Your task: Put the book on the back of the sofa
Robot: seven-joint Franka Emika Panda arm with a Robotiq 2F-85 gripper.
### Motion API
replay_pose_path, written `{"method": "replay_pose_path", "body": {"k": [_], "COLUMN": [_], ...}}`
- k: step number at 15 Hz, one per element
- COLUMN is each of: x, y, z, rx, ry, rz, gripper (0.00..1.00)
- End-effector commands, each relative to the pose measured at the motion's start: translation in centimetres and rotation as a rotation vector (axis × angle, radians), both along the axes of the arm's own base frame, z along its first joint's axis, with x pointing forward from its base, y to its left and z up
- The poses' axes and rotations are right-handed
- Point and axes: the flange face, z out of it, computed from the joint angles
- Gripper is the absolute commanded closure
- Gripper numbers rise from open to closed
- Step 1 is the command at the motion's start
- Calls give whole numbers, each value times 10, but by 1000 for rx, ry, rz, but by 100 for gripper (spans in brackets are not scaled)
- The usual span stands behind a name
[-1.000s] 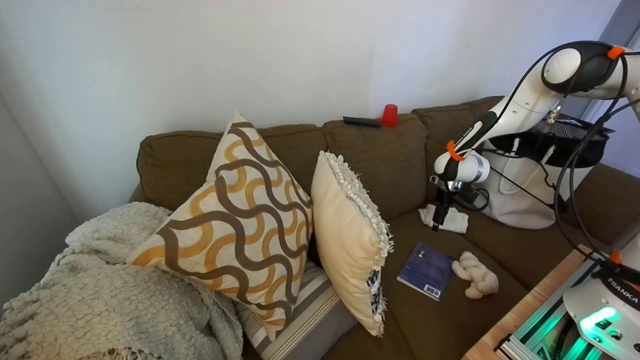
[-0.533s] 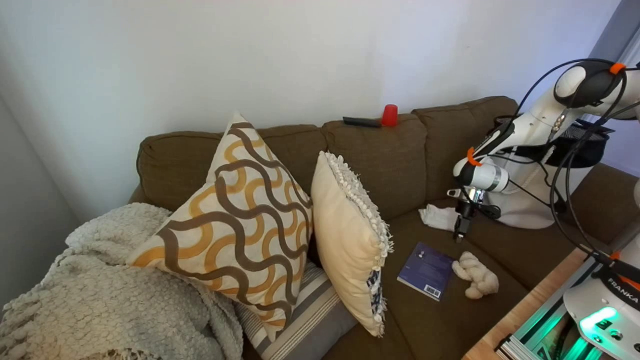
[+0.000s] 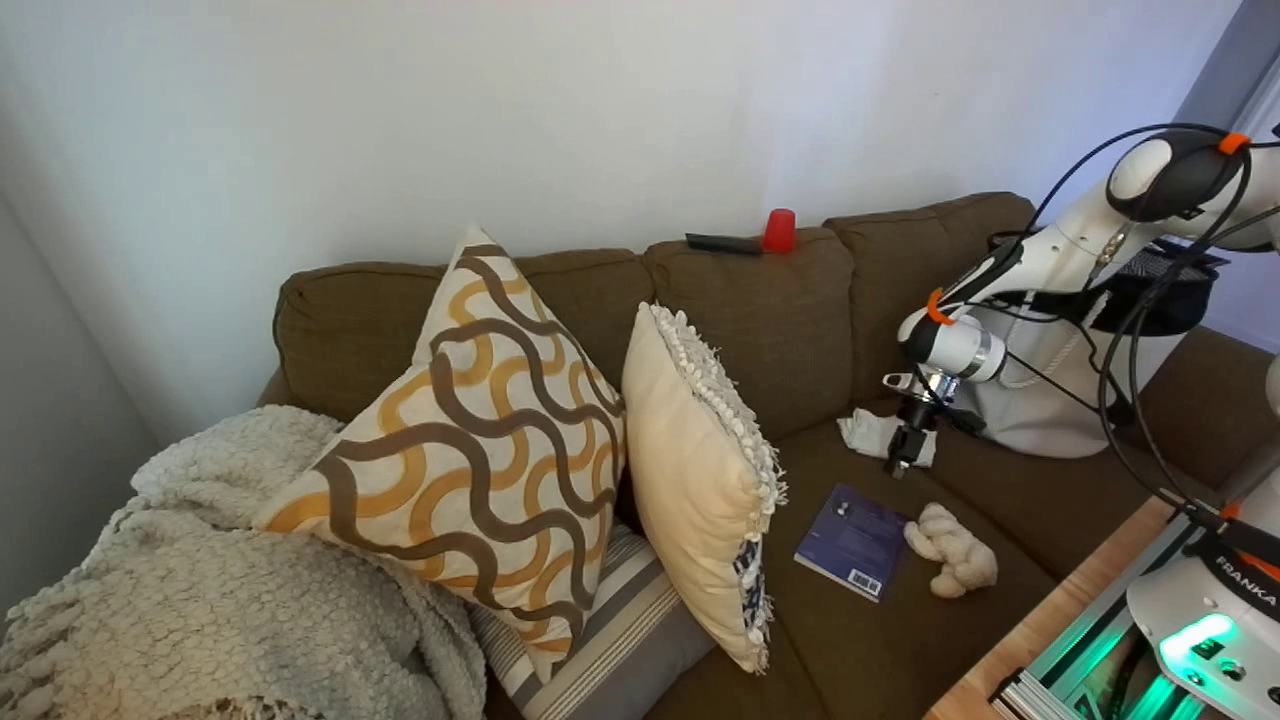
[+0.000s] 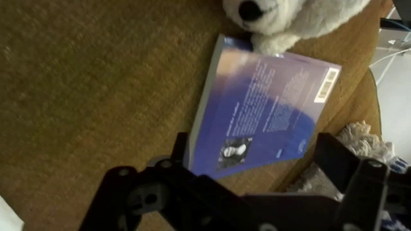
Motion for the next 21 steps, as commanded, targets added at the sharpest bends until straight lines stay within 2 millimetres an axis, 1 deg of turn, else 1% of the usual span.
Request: {"method": "replay_pose_path", "body": {"k": [1,3,4,5,7,9,11,13,16,18,21], "x": [23,31,33,35,35,30,24,17,10,8,11], "y": [24,34,34,29,23,12,4,2,18,29,43], "z": [-18,-26,-30,-27,-33,-43,-51,-68,-100,-117,-133], "rx": [112,107,88,88,57,24,-2,7,57,78,74], "ry": [14,47,45,36,56,99,140,162,212,240,278], "rz": [-61,-109,-144,-179,-217,-261,-264,-248,-212,-186,-133], "gripper": [0,0,0,0,0,0,0,0,0,0,0]}}
